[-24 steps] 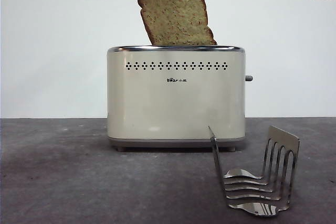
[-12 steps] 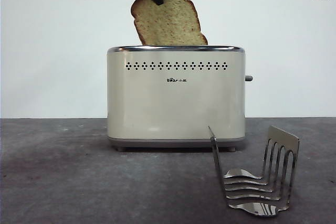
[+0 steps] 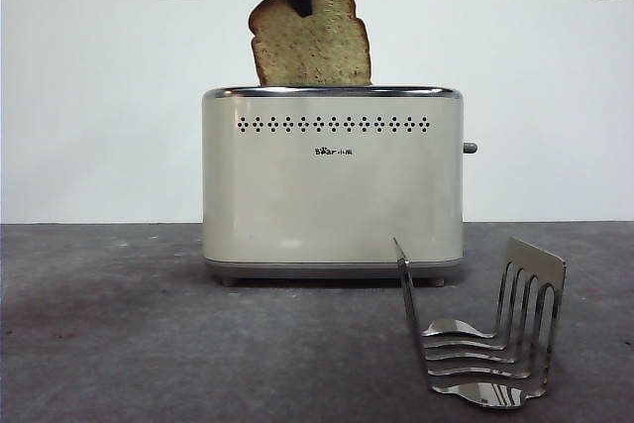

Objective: Pick up a slice of bread from the rack,put the bread on the toaster,press the button

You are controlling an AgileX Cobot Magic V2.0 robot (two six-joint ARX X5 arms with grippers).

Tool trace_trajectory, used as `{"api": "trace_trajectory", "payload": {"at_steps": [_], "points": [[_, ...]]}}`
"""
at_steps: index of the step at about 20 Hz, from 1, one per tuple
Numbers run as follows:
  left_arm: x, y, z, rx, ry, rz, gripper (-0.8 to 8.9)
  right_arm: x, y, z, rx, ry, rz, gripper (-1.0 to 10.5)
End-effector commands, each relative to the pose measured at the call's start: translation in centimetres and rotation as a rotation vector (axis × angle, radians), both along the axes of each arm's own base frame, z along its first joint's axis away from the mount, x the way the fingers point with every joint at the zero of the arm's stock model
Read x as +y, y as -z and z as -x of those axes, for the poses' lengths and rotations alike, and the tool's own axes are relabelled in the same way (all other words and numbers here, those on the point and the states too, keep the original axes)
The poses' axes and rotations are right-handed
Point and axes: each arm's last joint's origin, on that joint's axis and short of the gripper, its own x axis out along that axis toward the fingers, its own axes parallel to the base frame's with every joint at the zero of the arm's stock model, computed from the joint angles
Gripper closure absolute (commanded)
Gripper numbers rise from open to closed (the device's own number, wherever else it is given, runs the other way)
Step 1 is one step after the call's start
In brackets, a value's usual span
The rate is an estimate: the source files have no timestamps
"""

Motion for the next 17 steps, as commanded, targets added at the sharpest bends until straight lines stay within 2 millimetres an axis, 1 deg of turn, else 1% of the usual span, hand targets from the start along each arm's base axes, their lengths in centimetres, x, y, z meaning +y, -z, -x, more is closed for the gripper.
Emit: {"api": "trace_trajectory", "payload": {"at_steps": [1, 5, 8, 11, 13, 14, 15, 17], "points": [[-1.5, 1.9, -0.6, 0.033, 0.03, -0.035, 8.23, 0.0, -0.1, -0.2, 0.004, 0.002, -0.002, 9.5], [-3.3, 4.1, -1.3, 0.073, 0.051, -0.065, 8.23, 0.0, 0.0, -0.3, 0.011, 0.002, -0.003, 9.5], [-4.1, 5.6, -2.3, 0.095, 0.012, -0.047, 8.22, 0.0, -0.1, -0.3, 0.011, 0.002, -0.003, 9.5], [-4.6, 6.3, -2.9, 0.106, -0.051, 0.001, 7.98, 0.0, 0.0, -0.3, 0.012, 0.002, -0.002, 9.5], [-4.8, 6.1, -3.1, 0.093, -0.089, 0.048, 5.81, 0.0, 0.0, -0.3, 0.013, 0.002, -0.002, 9.5], [-4.9, 6.1, -3.2, 0.091, -0.097, 0.06, 4.88, 0.0, 0.0, -0.3, 0.014, 0.002, -0.002, 9.5], [-4.9, 6.1, -3.2, 0.094, -0.098, 0.057, 4.69, 0.0, 0.0, -0.3, 0.014, 0.002, -0.002, 9.5], [-4.7, 6.2, -3.0, 0.113, -0.1, 0.042, 4.68, 0.0, 0.0, -0.3, 0.014, 0.002, -0.002, 9.5]]}}
